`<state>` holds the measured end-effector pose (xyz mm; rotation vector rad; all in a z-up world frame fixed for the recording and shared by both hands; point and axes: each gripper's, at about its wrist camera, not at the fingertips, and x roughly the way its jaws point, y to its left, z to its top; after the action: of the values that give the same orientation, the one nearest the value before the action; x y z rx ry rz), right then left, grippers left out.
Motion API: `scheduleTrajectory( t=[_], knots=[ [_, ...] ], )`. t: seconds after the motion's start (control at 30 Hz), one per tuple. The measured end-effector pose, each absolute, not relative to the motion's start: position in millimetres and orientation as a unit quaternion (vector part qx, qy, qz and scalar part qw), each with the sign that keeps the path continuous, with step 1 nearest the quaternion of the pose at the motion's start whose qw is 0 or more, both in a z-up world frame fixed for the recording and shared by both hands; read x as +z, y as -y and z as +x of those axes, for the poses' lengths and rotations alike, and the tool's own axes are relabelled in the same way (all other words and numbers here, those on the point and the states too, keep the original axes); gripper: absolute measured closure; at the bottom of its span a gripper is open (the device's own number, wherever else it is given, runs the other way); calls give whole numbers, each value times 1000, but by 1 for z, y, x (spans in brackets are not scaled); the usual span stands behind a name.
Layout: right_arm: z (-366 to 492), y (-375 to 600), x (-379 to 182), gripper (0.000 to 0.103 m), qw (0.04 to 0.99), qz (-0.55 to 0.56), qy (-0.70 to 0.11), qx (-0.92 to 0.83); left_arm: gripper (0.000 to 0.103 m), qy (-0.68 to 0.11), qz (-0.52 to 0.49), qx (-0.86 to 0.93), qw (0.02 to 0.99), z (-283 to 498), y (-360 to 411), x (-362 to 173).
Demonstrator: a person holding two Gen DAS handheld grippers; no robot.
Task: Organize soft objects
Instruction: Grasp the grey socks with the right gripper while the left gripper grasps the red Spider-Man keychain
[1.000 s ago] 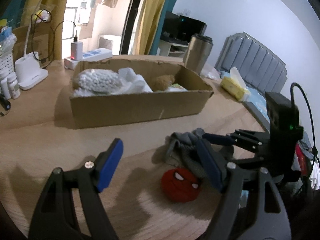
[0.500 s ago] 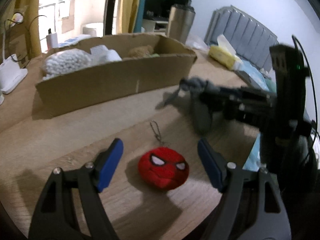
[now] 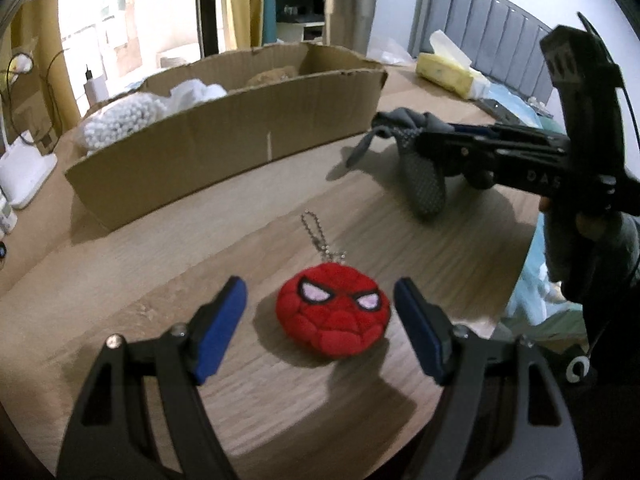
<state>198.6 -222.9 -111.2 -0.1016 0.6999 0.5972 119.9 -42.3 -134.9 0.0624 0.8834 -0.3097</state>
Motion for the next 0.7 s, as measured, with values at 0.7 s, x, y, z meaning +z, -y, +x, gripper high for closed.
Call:
scheduleTrajectory(
  t=[0.7],
  knots=[
    [197, 218, -87, 69, 901, -60, -307, 301, 53, -363, 6, -138, 922, 115, 19, -109]
  ],
)
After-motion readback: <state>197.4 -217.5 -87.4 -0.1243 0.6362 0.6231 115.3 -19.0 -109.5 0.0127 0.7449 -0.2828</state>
